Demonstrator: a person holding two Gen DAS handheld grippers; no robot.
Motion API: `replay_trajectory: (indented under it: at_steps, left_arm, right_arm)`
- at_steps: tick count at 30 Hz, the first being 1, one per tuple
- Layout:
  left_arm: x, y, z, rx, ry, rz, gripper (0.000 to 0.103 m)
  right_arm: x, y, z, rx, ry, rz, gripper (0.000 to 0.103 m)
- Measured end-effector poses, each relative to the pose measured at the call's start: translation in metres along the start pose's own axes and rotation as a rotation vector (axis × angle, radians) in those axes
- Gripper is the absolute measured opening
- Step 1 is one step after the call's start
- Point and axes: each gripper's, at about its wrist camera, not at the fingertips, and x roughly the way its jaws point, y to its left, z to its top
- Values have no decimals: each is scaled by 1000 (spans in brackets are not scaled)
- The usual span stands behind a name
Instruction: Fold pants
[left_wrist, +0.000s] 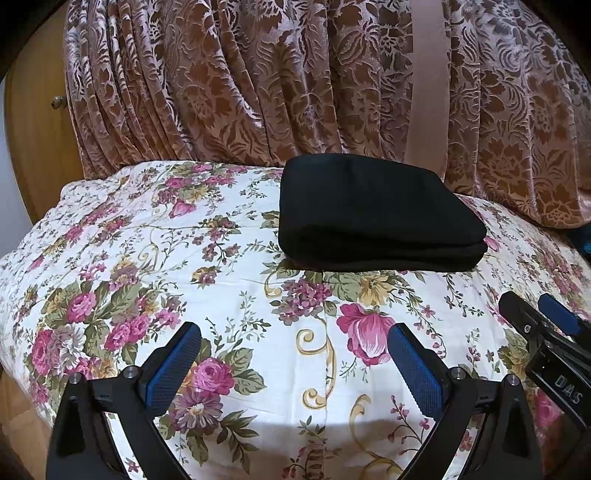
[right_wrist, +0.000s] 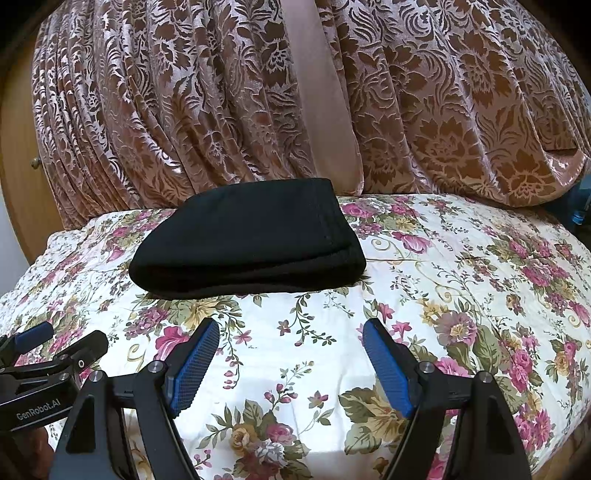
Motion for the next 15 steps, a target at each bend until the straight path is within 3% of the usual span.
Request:
replay_trajectory:
  at_steps: [15]
  left_arm:
    - [1, -1, -3, 19, -3, 28, 101]
  right_arm:
    - [3, -2, -1, 4, 11, 5, 81]
